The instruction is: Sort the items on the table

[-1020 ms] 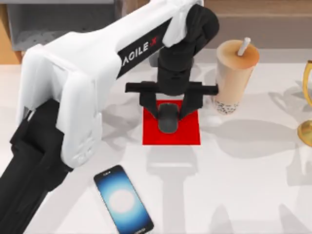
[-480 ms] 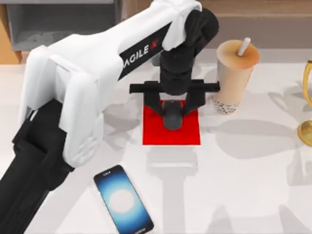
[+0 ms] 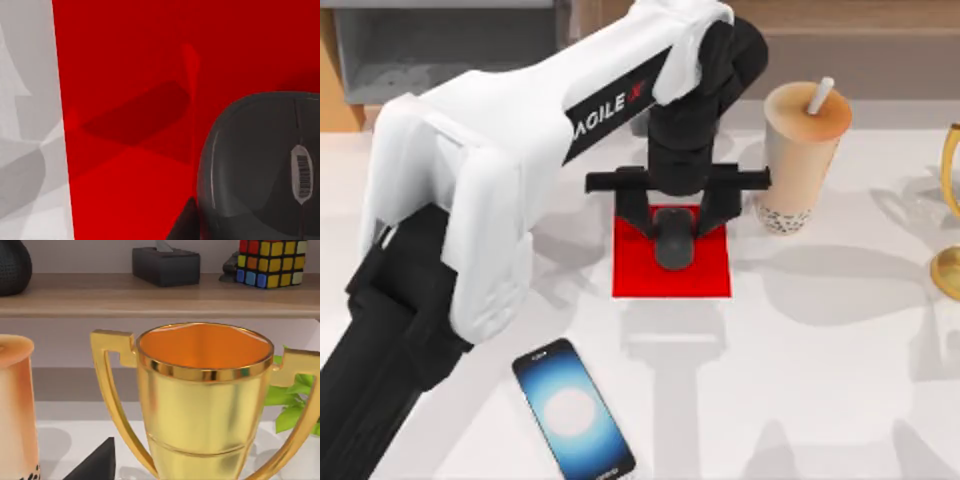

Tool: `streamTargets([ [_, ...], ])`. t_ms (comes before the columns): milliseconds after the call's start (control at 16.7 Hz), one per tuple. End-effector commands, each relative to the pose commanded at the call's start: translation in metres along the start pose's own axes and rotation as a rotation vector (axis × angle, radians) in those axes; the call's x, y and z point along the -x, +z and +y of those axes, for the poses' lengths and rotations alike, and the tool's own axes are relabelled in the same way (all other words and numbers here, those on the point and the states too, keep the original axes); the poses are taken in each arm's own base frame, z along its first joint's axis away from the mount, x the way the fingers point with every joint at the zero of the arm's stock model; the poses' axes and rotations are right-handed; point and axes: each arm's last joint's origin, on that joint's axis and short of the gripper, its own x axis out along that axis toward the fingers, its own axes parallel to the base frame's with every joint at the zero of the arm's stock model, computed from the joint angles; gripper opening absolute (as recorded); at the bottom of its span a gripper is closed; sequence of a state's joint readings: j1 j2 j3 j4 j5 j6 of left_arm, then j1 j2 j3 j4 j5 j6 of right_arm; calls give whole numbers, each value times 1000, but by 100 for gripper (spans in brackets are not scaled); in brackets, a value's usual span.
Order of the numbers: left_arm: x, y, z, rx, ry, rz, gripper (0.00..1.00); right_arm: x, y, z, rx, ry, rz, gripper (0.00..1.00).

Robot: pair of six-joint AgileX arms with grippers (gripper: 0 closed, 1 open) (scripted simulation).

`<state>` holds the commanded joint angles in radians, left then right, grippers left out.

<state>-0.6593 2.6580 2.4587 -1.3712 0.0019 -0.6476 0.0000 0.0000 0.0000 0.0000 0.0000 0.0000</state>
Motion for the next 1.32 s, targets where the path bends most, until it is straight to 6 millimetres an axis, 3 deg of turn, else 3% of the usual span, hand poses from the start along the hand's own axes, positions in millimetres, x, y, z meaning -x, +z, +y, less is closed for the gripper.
streamTargets([
  [300, 0, 0, 0, 0, 0, 0, 98, 0, 0, 0, 0, 0, 0, 100],
  [360, 0, 0, 0, 0, 0, 0, 100, 0, 0, 0, 0, 0, 0, 100],
  [900, 0, -1, -1, -3, 0, 0, 100, 0, 0, 0, 0, 0, 0, 100],
  [1140, 12, -9, 4, 38, -7, -2, 100, 0, 0, 0, 0, 0, 0, 100],
  [1320, 30, -26, 10, 100, -29, -16, 100, 0, 0, 0, 0, 0, 0, 100],
])
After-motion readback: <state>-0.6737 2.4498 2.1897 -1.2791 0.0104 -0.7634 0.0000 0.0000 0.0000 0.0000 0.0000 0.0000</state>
